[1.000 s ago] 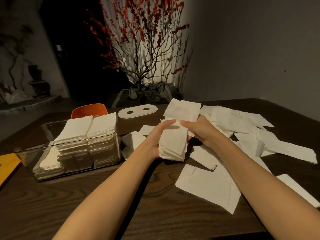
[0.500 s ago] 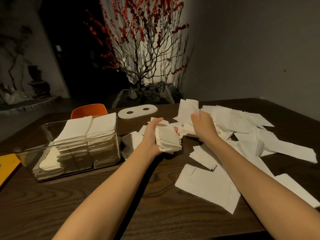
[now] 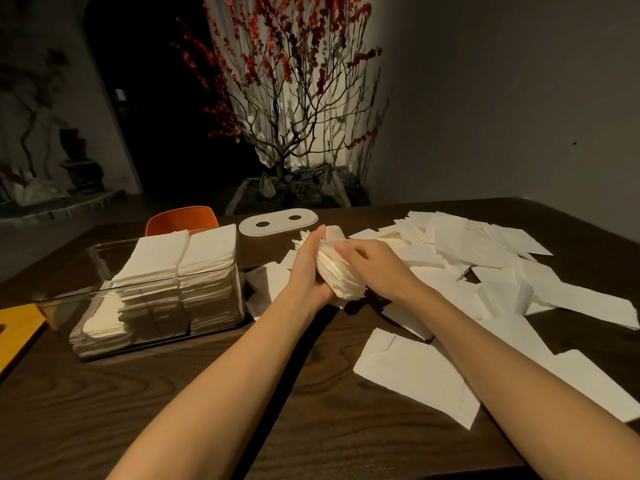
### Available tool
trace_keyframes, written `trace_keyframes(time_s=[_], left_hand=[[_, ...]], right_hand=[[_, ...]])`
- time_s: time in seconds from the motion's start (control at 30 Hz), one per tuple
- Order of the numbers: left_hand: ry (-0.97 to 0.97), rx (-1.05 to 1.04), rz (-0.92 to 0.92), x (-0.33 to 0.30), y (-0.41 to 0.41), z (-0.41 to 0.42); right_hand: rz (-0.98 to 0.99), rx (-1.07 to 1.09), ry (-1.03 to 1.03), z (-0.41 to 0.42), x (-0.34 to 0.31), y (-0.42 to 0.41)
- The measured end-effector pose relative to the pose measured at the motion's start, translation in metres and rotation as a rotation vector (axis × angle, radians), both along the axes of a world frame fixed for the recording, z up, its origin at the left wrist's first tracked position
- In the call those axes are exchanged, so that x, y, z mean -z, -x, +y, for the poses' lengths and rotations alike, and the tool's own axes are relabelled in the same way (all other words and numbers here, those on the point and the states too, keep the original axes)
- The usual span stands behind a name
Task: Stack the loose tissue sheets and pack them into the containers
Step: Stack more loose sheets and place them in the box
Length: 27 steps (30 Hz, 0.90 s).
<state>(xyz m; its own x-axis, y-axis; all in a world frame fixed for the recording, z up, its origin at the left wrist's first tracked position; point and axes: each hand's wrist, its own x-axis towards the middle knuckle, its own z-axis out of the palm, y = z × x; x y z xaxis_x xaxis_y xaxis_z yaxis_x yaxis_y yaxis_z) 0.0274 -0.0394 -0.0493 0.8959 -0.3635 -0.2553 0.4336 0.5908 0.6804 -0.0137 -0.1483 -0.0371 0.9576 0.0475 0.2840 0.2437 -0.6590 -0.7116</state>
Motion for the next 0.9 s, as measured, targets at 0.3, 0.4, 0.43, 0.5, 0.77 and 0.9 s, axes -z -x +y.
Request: trace_keyframes(time_s=[0.3, 0.4, 0.43, 0.5, 0.77, 0.9], left_hand=[[-0.054, -0.002, -0.033, -0.005, 0.008, -0.002], [-0.103, -0.006, -0.042, -0.007, 0.009, -0.003], [-0.101, -0.006, -0.039, -0.008, 0.01, -0.003], [-0.079, -0.007, -0.027, -0.008, 0.01, -0.003], [-0.023, -0.032, -0.014, -0.005, 0.006, 0.003], [-0.048, 0.043, -0.003, -0.001, 0.005, 0.003]], right_hand=[[0.162, 0.1, -0.213, -0.002, -0.006, -0.006], [0.196, 0.166, -0.19, -0.006, -0.005, -0.011], [0.21, 0.198, -0.217, -0.007, -0.004, -0.013], [0.252, 0.253, -0.317, -0.009, -0.005, -0.015], [0.223, 0.42, -0.488, -0.022, -0.007, -0.017], [0.235, 0.361, -0.525, -0.023, -0.009, -0.014]])
